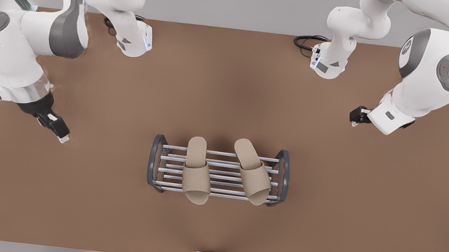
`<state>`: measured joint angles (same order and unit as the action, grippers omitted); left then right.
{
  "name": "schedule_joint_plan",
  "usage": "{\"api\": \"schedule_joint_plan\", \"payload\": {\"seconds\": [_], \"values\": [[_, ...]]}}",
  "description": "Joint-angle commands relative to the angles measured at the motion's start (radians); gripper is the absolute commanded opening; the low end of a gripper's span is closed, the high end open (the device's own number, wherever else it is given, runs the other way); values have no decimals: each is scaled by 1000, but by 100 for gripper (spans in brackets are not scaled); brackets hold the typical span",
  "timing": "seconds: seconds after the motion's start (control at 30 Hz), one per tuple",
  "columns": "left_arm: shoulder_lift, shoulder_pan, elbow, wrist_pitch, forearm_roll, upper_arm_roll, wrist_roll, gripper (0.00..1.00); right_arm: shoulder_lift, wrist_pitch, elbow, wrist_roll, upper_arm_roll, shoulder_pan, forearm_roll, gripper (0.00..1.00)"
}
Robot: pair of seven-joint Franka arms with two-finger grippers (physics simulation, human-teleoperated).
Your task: Place the right shoe on the shoe rack with the right arm, and place the left shoe on the shoe rack with the left arm
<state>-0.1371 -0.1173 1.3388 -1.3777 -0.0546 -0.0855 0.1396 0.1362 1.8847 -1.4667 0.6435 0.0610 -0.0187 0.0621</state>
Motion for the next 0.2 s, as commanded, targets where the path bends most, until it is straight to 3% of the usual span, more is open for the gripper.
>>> {"api": "schedule_joint_plan", "payload": {"seconds": [0.0,0.17], "values": [[-9,1,-15,2,-1,0,-60,100,-15,-303,5,-633,-58,-24,-34,100],[-47,1,-44,2,1,0,-60,100,23,-264,5,-677,-73,-26,-45,100]]}}
